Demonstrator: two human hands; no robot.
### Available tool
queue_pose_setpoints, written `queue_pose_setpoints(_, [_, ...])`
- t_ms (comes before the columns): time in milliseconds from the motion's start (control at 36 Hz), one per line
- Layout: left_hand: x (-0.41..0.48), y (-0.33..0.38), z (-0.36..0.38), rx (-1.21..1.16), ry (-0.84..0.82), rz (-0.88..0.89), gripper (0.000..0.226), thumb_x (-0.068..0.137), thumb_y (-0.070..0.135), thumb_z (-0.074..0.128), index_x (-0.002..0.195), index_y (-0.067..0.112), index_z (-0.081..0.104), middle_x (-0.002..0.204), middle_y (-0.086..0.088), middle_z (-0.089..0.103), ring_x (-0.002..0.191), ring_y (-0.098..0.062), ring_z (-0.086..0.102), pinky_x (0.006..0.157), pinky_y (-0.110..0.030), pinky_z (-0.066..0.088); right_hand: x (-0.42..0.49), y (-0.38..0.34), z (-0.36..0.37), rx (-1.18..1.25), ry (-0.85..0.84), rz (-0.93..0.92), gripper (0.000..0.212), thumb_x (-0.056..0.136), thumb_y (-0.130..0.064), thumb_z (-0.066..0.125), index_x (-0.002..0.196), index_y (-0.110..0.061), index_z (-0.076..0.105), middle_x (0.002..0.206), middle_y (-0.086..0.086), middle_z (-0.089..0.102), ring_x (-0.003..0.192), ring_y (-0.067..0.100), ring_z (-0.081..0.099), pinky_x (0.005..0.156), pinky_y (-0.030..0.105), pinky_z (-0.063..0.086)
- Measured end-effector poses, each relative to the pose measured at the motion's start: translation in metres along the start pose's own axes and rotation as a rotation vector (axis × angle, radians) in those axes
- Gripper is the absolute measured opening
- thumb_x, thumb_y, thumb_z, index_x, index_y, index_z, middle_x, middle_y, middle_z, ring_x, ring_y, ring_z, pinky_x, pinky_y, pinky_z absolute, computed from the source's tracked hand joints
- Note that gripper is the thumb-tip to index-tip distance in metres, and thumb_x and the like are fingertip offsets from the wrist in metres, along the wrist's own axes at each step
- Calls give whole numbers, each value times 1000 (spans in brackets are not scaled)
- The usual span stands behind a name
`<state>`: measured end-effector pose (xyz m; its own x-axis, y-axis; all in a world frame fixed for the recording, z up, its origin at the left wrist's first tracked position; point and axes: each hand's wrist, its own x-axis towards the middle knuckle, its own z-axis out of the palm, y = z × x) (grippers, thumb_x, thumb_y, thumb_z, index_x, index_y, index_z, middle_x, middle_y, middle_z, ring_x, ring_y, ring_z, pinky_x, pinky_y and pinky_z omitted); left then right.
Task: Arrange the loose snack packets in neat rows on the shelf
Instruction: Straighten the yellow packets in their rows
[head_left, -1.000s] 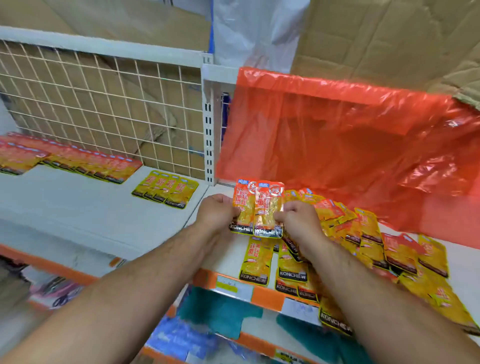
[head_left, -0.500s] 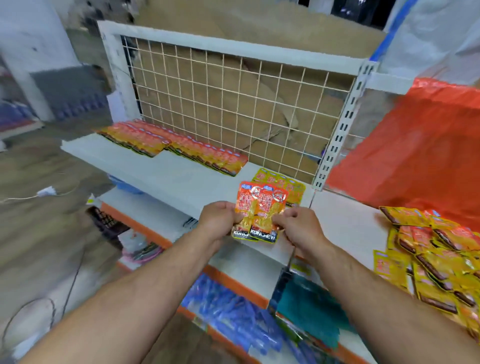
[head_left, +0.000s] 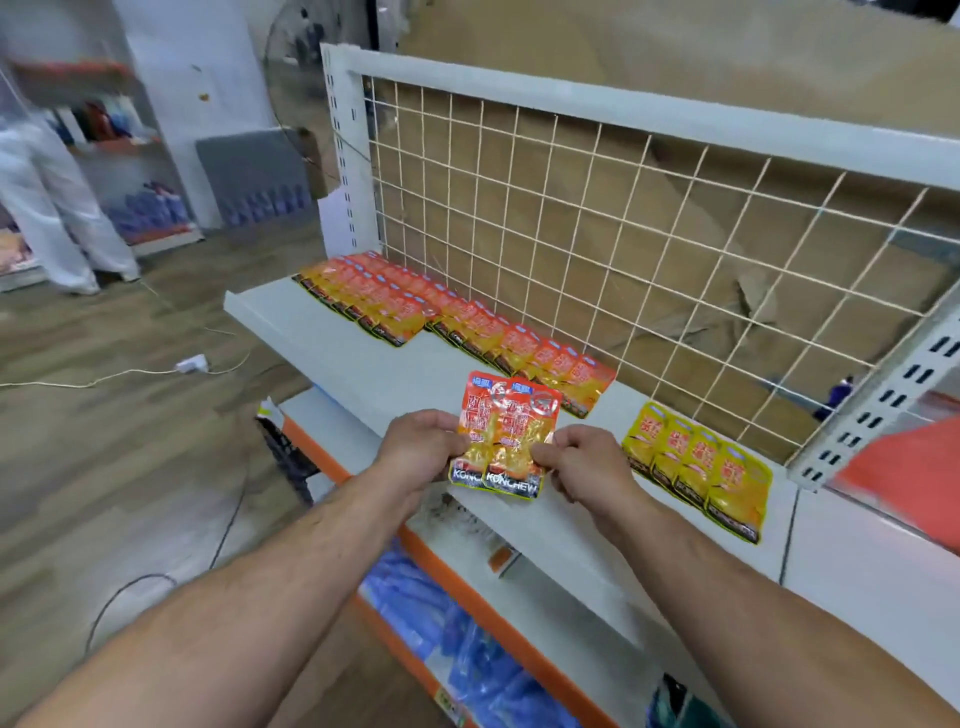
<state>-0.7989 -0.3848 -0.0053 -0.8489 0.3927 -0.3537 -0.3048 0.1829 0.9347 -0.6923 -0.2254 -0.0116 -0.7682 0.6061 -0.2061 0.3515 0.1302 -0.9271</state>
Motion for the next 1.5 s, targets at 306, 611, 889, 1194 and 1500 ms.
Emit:
queue_pose_setpoints(306, [85,41,-26,115,147,61,18,79,-3,73,71,11,66,61,-4,64,47,-10,56,51,-20,43,91,-32,35,-9,-92,-38,45,86,-10,70,53,-21,41,46,0,36,41,16,34,48,24,27])
queue_pose_setpoints(611, [184,57,-59,273,102,126,15,76,5,79,72,14,66,77,-2,66,76,-21,61,77,-30,48,152,-43,80,7,41,44,40,83,-9,74,57,-17,45,42,0,43,34,11,36,41,21,26])
queue_pose_setpoints(889, [269,76,-87,527,-6,185,15,77,12,78,74,19,65,88,-3,70,84,-22,65,77,-27,52,187,-67,128,-22,165,141,40,84,-17,75,56,-18,47,49,6,50,38,15,42,38,19,28])
queue_pose_setpoints(1194, [304,81,-99,998,-147,532,11,83,22,63,86,12,62,85,-2,65,82,-23,60,66,-30,45,195,-76,161,49,340,257,36,85,-12,74,61,-19,47,56,9,48,44,18,41,41,20,30])
queue_pose_setpoints(1500, [316,83,-102,1091,-245,640,27,84,34,64,94,13,50,85,-5,64,81,-29,64,61,-31,44,196,-84,165,26,356,348,30,86,-14,72,71,-17,47,48,4,50,43,19,42,41,22,28])
